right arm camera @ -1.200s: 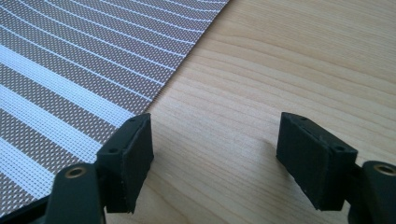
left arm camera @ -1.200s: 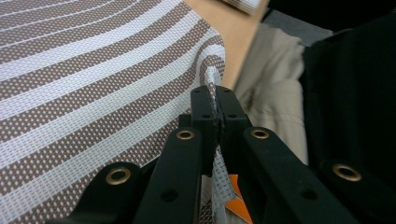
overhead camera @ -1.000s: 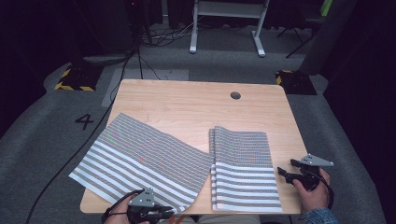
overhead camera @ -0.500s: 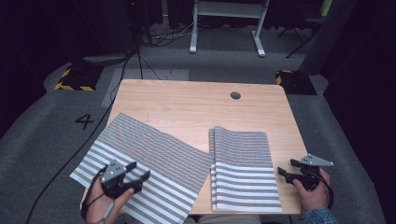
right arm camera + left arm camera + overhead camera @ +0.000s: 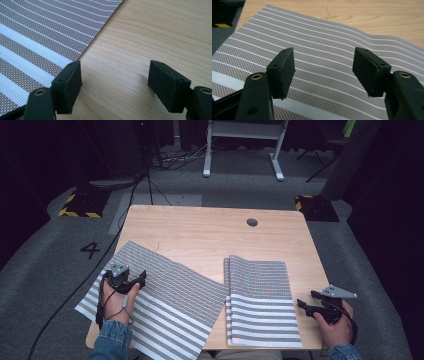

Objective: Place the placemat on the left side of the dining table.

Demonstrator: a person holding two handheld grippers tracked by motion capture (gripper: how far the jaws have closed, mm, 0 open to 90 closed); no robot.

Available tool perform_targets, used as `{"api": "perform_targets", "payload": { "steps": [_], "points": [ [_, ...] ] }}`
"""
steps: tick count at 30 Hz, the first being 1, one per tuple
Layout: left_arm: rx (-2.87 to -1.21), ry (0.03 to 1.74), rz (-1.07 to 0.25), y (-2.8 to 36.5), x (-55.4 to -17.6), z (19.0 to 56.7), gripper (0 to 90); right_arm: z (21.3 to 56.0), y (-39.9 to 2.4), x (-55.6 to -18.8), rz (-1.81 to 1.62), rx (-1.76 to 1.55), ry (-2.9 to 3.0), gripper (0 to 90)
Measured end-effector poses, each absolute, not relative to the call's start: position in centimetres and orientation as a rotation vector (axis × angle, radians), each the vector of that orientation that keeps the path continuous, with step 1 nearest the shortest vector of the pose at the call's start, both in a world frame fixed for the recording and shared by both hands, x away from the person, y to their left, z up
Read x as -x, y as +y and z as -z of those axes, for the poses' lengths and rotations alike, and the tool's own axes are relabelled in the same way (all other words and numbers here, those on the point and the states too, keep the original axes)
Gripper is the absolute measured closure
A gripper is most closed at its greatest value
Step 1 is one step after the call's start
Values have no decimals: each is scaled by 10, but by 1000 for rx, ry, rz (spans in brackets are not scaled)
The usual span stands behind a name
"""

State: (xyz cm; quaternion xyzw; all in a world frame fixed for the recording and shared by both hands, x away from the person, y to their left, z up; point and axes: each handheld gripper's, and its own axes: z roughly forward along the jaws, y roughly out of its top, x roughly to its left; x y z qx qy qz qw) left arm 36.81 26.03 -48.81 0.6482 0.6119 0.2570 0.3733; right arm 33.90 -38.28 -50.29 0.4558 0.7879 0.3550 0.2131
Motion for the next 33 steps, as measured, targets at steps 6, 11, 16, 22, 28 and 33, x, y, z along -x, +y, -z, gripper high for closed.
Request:
{"api": "perform_targets", "payload": {
  "steps": [6, 11, 16, 22, 28, 33],
  "points": [
    [-1696, 1637, -661, 262, -387, 500, 347, 503, -383, -339, -984, -1260, 2190, 271],
    [-1777, 1694, -651, 257, -394, 502, 306, 503, -383, -339, -988, -1262, 2189, 271],
    [-1798, 1701, -669, 254, -395, 501, 296, 503, -383, -339, -989, -1264, 2189, 270],
    [-1804, 1685, -677, 254, -394, 501, 340, 503, -383, -339, -989, -1262, 2190, 270],
    [-1809, 1652, -687, 248, -393, 501, 544, 503, -383, -339, -988, -1258, 2192, 269],
    [-1806, 1653, -684, 249, -393, 501, 545, 503, -382, -339, -992, -1262, 2191, 269]
  ]
}}
